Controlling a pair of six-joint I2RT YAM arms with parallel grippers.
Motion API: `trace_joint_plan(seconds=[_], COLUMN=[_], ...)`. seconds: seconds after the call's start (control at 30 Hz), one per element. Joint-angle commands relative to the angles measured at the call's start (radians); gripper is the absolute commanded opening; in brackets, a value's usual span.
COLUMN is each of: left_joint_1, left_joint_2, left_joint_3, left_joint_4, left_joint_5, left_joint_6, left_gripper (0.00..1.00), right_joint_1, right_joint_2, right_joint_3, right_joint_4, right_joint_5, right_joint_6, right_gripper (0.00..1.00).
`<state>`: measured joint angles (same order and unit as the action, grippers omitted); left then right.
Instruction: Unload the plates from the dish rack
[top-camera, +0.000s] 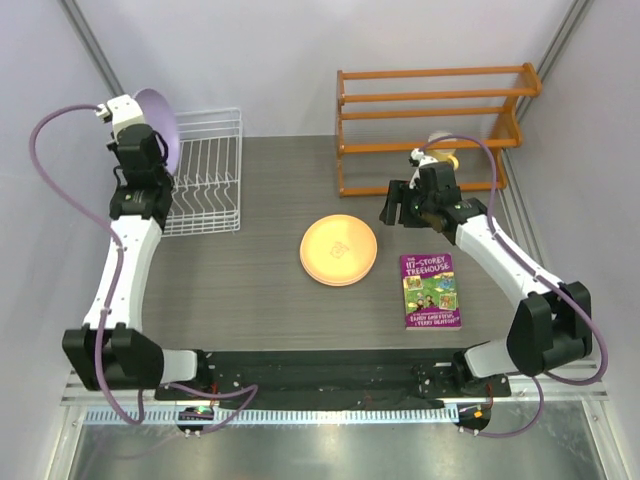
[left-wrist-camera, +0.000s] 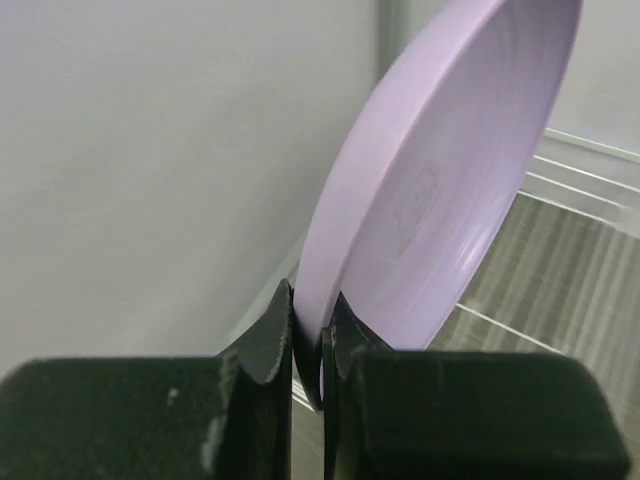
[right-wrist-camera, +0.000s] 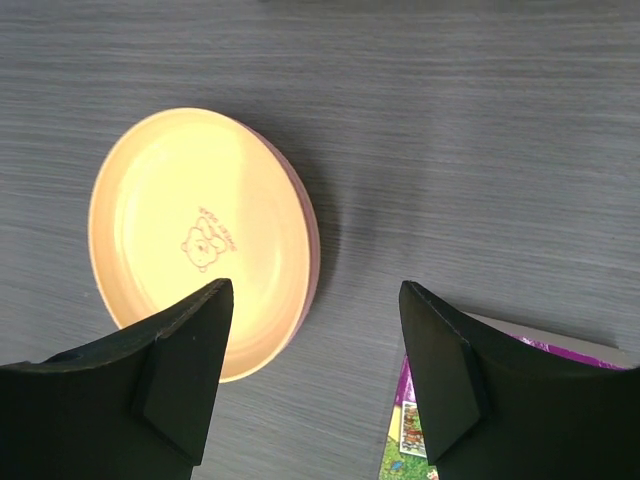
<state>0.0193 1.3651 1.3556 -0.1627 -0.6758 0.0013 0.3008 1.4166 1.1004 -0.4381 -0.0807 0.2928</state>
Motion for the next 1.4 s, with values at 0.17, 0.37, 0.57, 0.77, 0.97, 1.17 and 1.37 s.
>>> trace_joint_plan(seconds=[0.17,0.37,0.57,0.77,0.97,1.17,1.37], left_joint_1=[-0.053,-0.174,-0.249,-0.304,-0.334,-0.338,-0.340], left_joint_2=[-0.136,-0.141,-0.166,-0.161,-0.173,-0.201,-0.231], left_joint_3=[-0.240,-0.407,-0.490,-0.493,-0.512,-0.555,-0.558], left_joint_4=[-0.077,0.051,0.147,0.158,0.158,0.236,0.218], left_joint_5=[0.788,0.874,0.926,0.944,0.961,1.025,1.047], left_joint_6=[-0.607,-0.708,-0.785,-0.804,-0.799,-0.791,-0.779], left_gripper=[0.00,0.00,0.00,0.00,0.00,0.00,0.02], right_joint_1=[0.021,0.041,0.078,0.118,0.127,0.129,0.129], right_joint_2=[-0.084,-0.059,-0.022,0.025,0.070,0.120,0.124], right_joint_3=[0.006,0.010,-0.004,0.013,0.026,0.038,0.027], right_joint_4=[0.205,0.289,0.380,0.407,0.411,0.394,0.375], right_joint_5=[-0.234,-0.330,-0.384,-0.376,-0.355,-0.347,-0.312], right_joint_6=[0.083,0.144,0.196,0.210,0.201,0.181,0.166], right_gripper=[0.75,0.78,0.79,0.80,0.80,0.59,0.08])
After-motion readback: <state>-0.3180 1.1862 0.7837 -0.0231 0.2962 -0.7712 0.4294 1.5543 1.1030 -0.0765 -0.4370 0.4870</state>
